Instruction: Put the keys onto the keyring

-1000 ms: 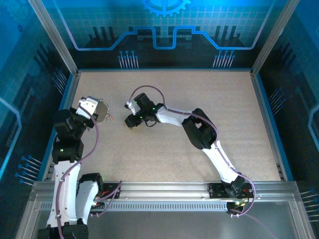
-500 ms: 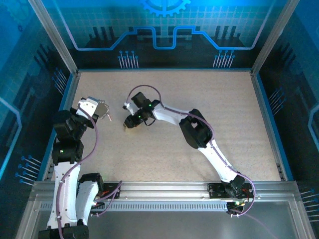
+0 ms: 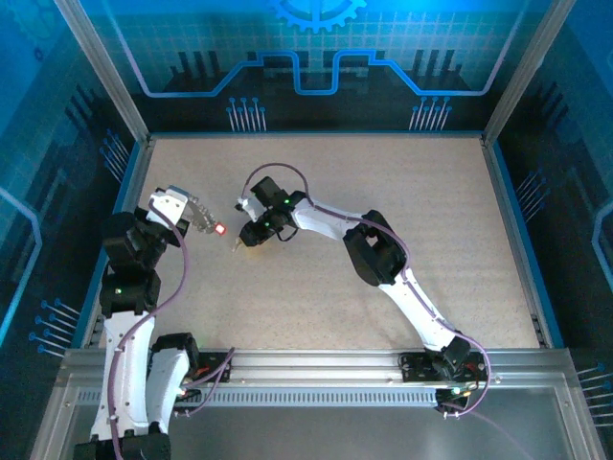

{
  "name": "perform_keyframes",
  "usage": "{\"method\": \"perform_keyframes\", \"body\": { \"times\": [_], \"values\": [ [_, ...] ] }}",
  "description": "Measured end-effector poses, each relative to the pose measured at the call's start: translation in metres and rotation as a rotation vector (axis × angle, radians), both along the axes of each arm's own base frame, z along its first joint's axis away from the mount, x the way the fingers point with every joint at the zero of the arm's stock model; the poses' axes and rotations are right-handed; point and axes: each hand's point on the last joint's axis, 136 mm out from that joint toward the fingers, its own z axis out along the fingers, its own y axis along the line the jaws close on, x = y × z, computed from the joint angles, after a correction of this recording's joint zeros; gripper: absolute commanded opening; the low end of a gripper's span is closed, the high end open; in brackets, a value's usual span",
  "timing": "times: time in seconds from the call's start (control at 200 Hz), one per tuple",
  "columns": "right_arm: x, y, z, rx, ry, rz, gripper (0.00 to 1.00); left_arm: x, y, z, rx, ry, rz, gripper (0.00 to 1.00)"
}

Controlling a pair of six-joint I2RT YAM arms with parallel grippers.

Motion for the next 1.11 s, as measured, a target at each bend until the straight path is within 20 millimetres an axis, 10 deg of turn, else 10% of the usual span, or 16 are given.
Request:
{"method": "perform_keyframes", "body": {
  "times": [0.625, 1.106],
  "values": [
    [-0.001, 0.017, -0.002, 0.015, -0.076, 0.062, 0.06, -0.001, 0.001, -0.002, 0.000, 0.002, 0.004, 0.00],
    [0.001, 0.020, 0.003, 0.107, -0.092, 0.115, 0.28, 0.000, 0.005, -0.003, 0.000, -0.001, 0.017, 0.00]
  ]
}}
